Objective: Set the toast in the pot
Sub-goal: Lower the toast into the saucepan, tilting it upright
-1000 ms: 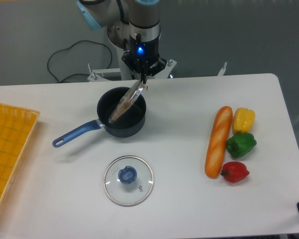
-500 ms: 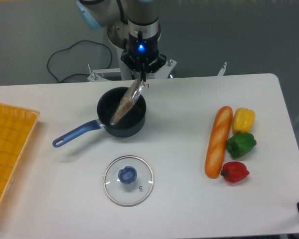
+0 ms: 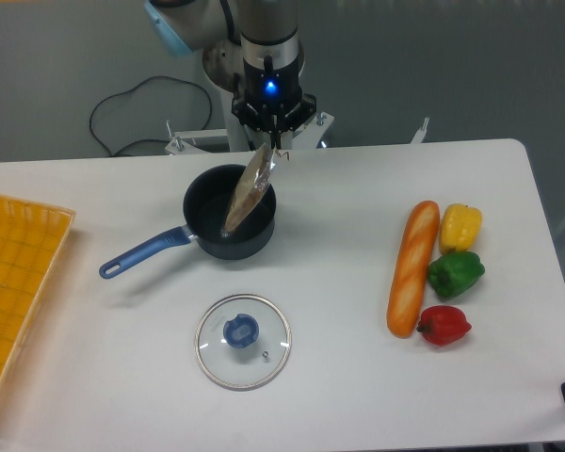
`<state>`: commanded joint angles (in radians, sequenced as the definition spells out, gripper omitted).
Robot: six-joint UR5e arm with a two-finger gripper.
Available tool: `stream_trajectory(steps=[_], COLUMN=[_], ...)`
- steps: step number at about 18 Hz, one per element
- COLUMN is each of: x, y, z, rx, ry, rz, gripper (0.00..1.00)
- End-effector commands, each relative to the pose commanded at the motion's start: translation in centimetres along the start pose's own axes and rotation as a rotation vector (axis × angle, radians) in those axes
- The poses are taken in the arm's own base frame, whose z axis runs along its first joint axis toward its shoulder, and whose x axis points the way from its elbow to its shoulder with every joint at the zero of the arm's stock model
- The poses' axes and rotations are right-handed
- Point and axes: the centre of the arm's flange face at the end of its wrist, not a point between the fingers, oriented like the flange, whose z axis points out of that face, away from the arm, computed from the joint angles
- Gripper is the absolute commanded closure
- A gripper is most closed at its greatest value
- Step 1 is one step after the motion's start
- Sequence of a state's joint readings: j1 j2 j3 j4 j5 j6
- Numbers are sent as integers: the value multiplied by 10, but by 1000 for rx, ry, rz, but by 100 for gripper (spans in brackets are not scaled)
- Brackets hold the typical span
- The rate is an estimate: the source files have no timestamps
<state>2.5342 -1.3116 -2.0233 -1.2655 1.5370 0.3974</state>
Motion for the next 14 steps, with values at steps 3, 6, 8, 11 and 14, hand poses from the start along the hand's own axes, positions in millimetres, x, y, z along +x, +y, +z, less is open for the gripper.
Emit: stream_trajectory(steps=[3, 6, 8, 11, 14], x=[11, 15, 16, 20, 22], y=[3, 9, 14, 25, 30], z=[4, 4, 5, 5, 9], rx=[-8, -9, -10, -7, -13], ry=[3, 1, 2, 1, 1], rz=[-20, -57, -92, -122, -163], gripper=[94, 94, 94, 95, 95])
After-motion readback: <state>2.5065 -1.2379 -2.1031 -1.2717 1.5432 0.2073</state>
